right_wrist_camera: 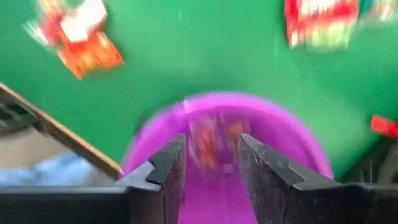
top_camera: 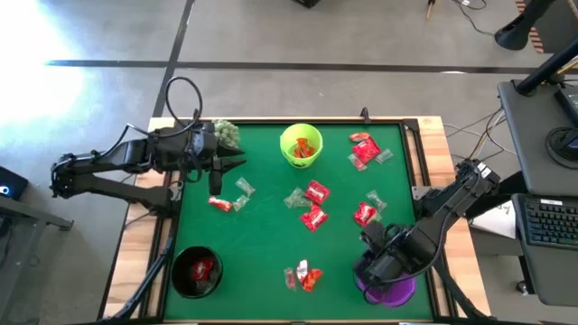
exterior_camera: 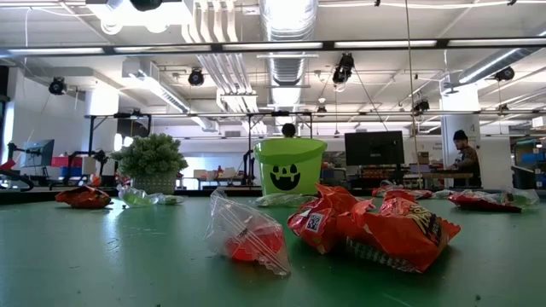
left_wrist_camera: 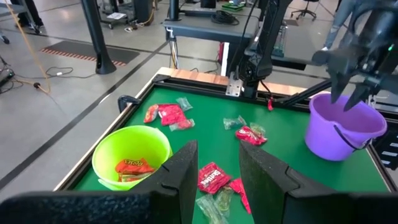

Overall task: Organize candy in baskets
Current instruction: Put the orange chocolate bar into the green bucket

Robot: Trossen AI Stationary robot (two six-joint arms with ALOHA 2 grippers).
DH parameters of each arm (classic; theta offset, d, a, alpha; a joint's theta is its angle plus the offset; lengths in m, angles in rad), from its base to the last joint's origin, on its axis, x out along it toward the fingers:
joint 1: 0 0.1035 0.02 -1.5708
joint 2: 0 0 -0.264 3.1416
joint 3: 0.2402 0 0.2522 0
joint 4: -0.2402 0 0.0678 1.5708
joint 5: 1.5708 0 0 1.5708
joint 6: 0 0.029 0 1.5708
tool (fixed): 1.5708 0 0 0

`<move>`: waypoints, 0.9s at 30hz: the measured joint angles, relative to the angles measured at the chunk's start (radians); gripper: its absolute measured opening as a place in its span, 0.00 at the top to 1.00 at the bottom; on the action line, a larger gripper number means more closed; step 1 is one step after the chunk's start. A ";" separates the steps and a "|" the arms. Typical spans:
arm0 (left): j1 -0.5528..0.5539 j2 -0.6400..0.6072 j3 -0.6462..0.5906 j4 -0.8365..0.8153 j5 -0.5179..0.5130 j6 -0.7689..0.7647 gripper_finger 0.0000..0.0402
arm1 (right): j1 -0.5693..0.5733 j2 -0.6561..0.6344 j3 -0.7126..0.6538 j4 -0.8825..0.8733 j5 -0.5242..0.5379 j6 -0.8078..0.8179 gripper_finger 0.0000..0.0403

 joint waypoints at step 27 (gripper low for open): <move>0.023 0.098 0.000 -0.262 -0.122 -0.416 0.72 | -0.331 -0.300 0.253 -0.051 0.752 -0.778 0.69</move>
